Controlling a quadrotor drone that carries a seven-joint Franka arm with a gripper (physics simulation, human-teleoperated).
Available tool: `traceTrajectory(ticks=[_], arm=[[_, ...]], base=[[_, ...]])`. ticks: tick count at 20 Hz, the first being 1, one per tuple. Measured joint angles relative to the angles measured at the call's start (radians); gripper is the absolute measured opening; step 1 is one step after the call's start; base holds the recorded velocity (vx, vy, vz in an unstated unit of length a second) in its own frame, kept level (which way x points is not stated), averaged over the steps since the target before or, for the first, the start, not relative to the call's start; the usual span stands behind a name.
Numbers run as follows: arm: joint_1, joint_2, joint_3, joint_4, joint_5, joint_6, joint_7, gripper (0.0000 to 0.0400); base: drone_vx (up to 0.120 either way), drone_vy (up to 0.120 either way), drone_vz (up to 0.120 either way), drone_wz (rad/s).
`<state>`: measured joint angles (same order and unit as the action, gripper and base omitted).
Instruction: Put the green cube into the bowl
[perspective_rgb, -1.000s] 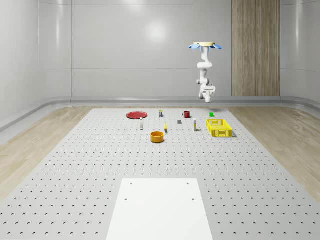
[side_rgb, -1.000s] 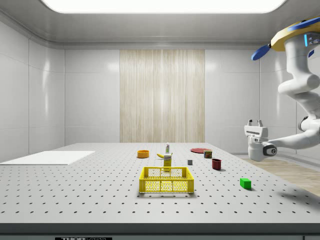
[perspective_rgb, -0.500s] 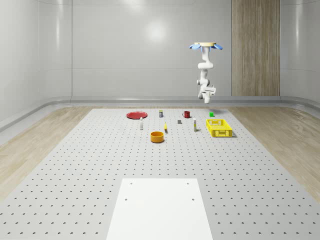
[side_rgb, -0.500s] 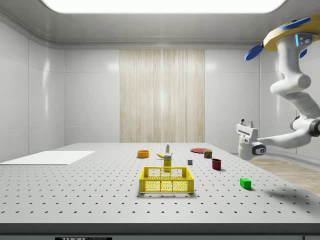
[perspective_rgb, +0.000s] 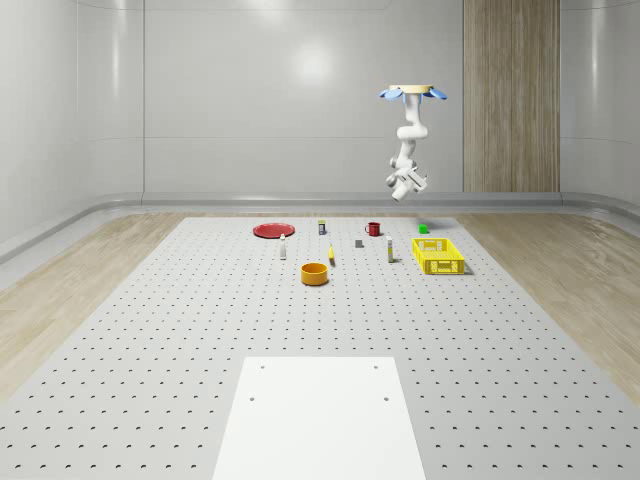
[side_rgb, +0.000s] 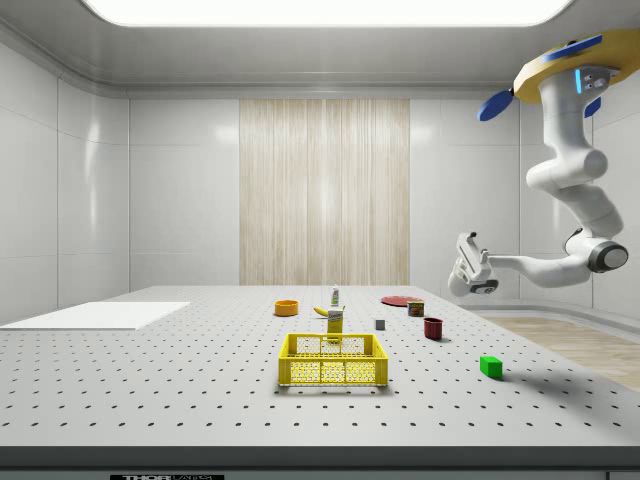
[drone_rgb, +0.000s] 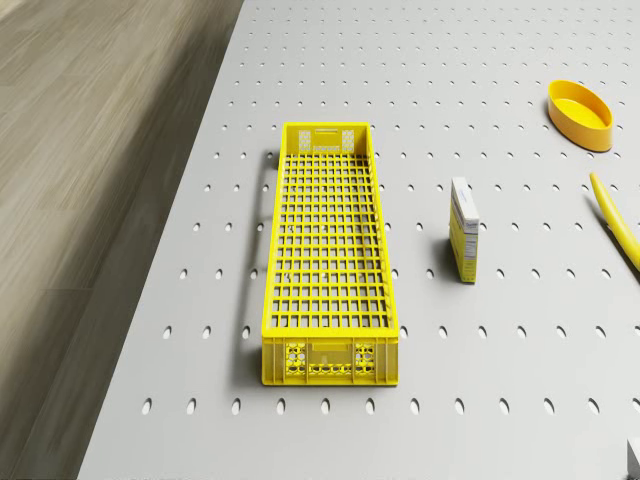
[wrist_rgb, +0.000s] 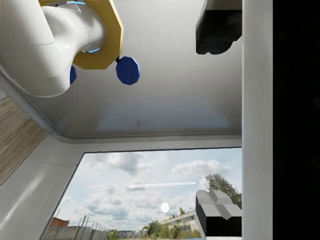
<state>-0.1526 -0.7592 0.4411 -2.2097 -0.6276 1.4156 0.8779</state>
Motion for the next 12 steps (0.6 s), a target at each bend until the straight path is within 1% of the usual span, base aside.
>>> traceTrajectory(ticks=[2,4,6,7,9,12], arm=[[-0.051,-0.022,0.124,-0.097,-0.199,0.009,0.044,0.04],[-0.115,-0.049,0.253,-0.221,-0.423,0.012,0.107,0.04],[-0.198,-0.078,0.374,-0.354,-0.651,0.001,0.187,0.04],[-0.246,-0.093,0.428,-0.415,-0.759,-0.011,0.231,0.04],[-0.352,-0.121,0.522,-0.516,-0.947,-0.049,0.322,0.04],[-0.512,-0.159,0.628,-0.61,-1.147,-0.12,0.442,0.04]], base=[[0.0,0.0,-0.12,0.0],[0.0,0.0,-0.12,0.0],[0.0,0.0,-0.12,0.0],[0.0,0.0,-0.12,0.0],[0.0,0.0,-0.12,0.0],[0.0,0.0,-0.12,0.0]])
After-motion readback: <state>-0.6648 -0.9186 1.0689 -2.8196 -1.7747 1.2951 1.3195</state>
